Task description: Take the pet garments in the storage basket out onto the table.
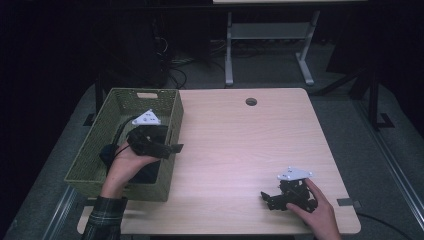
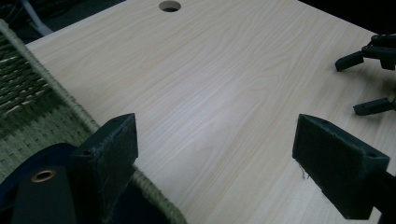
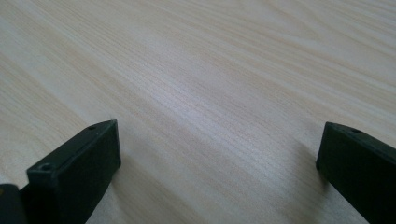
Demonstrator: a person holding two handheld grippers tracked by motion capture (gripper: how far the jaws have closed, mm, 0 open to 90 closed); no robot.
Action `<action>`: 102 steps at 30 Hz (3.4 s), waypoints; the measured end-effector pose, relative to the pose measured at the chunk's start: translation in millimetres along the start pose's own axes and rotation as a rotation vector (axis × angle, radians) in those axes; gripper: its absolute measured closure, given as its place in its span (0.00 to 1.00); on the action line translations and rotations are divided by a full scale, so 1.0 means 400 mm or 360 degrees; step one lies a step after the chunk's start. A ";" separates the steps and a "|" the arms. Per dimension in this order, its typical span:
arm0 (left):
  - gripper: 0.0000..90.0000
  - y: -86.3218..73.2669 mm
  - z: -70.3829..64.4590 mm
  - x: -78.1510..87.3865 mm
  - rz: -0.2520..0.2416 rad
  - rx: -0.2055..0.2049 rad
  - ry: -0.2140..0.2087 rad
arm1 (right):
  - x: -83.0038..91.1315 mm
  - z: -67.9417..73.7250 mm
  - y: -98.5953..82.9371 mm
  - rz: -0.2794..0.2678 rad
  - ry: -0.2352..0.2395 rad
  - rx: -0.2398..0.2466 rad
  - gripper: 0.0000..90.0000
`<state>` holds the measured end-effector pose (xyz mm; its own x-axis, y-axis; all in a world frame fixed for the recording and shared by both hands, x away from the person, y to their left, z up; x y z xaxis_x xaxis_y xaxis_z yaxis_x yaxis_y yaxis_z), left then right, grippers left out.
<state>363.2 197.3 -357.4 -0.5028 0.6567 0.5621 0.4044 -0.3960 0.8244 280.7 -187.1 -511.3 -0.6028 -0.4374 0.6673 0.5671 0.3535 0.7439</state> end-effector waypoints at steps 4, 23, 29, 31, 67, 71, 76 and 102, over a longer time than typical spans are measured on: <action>0.15 -0.007 0.018 0.016 0.0003 0.0010 0.0023 | 0.000 0.000 0.000 0.0000 0.0001 0.0000 0.00; 0.16 -0.056 0.113 0.076 0.0030 0.0052 0.0220 | 0.000 0.000 0.000 0.0002 0.0001 -0.0002 0.00; 0.16 -0.079 0.141 0.080 0.0072 0.0072 0.0266 | 0.000 0.000 0.000 0.0001 0.0000 -0.0001 0.00; 0.16 -0.087 0.150 0.077 0.0074 0.0081 0.0284 | 0.000 0.000 0.000 0.0002 0.0000 -0.0002 0.00; 0.15 -0.220 0.224 -0.016 0.0457 0.0214 0.0288 | 0.000 0.000 0.000 0.0001 0.0000 -0.0003 0.00; 0.15 -0.235 0.222 -0.038 0.0560 0.0226 0.0262 | 0.000 0.000 0.000 0.0002 0.0000 -0.0003 0.00; 0.15 -0.244 0.221 -0.047 0.0601 0.0221 0.0273 | 0.000 0.000 0.000 0.0002 0.0000 -0.0003 0.00; 0.76 -0.249 0.208 -0.044 0.0780 0.0233 0.0196 | 0.000 -0.001 0.000 -0.0002 0.0000 0.0004 0.00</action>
<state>395.2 278.4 -455.0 -0.3103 0.3334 0.8903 0.7128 -0.5380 0.4499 280.9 -187.2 -511.3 -0.6037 -0.4377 0.6663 0.5647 0.3551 0.7450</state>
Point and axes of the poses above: each handheld gripper's, and its own axes: x roughly backward along the jaws, y roughly out of its top, z roughly to its left, the point moved 4 cm from there along -x, roughly forward along the jaws, and after that the axes turned 4 degrees about -z, right-handed, at the moved point
